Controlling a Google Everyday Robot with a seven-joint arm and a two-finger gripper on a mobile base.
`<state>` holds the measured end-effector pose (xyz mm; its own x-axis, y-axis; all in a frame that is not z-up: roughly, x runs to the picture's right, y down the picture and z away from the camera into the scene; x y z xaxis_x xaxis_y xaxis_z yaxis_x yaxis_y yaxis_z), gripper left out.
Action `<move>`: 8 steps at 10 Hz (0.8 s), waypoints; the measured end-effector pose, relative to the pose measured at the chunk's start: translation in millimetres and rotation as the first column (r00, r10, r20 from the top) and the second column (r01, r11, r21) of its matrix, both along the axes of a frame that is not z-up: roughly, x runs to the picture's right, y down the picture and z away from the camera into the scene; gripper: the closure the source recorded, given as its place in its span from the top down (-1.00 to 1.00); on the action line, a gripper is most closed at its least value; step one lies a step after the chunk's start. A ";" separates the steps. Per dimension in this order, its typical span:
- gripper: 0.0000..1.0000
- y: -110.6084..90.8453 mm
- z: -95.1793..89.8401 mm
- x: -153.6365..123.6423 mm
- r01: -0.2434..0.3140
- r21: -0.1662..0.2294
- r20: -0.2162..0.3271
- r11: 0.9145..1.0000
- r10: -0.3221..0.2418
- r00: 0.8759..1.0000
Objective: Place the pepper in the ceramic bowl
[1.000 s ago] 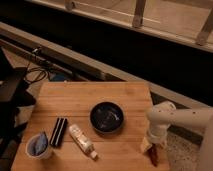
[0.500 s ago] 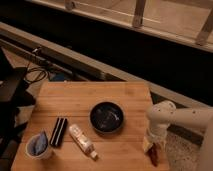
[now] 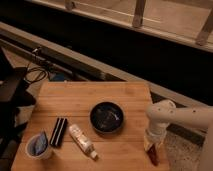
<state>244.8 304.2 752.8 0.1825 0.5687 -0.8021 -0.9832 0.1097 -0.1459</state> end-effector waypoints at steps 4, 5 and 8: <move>-0.89 -14.5 -11.6 -5.3 0.021 0.040 0.021 0.999 -0.022 1.000; -0.89 -22.3 -12.6 -13.1 0.024 0.066 0.038 0.998 -0.026 0.999; -0.89 -58.7 -30.6 -27.5 0.000 0.141 0.094 0.990 -0.014 0.995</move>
